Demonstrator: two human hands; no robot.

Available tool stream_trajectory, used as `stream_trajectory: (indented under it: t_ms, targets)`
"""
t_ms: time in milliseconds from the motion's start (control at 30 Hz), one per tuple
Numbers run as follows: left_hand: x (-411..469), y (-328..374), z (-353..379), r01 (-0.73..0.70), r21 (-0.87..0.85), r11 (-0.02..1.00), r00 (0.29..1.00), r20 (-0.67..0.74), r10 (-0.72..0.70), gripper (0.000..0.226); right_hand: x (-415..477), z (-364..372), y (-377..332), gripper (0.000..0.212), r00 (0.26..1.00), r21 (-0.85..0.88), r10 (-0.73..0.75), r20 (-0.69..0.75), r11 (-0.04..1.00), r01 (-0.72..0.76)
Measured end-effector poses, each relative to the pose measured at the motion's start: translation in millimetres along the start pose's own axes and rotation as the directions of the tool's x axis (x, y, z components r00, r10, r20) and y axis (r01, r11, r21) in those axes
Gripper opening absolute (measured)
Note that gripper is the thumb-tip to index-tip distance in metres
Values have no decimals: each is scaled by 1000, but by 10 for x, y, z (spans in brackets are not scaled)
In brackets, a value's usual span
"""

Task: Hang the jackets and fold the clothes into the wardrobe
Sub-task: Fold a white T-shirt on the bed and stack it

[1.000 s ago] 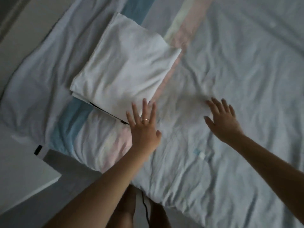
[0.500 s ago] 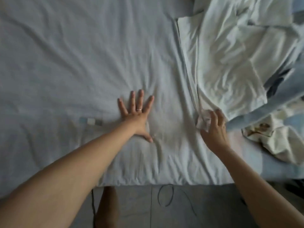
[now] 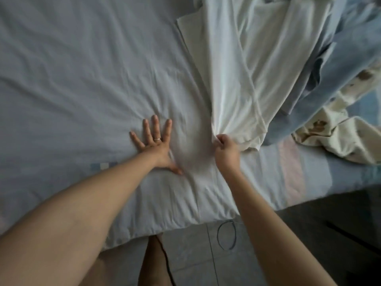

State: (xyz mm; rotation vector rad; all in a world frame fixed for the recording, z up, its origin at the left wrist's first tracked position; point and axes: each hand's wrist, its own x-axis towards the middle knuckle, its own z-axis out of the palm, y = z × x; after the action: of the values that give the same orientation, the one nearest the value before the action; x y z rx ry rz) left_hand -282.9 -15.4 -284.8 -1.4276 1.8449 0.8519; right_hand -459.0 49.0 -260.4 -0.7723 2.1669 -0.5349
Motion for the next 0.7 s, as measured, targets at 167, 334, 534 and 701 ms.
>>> stream_trajectory:
  t_ms: [167,334,534,701]
  targets:
    - [-65,-25,-58,-37,-418,908,972,-225,-64,70,-489,301,-276,16,939,109,-138,314,988,109]
    - [-461,-195,-54,-165,-947,277,977,-195,-86,53,-1159,728,-435,18,599,-49,-173,782,941,335]
    - [-899,-924,554,-64,-909,413,978,-138,-153,41,-1603,1004,-129,22,802,-233,35,597,964,131]
    - [-1412,-1588,975,-6,-793,609,997,45,68,33,-1519,971,-278,33,925,550,376,58,761,-344]
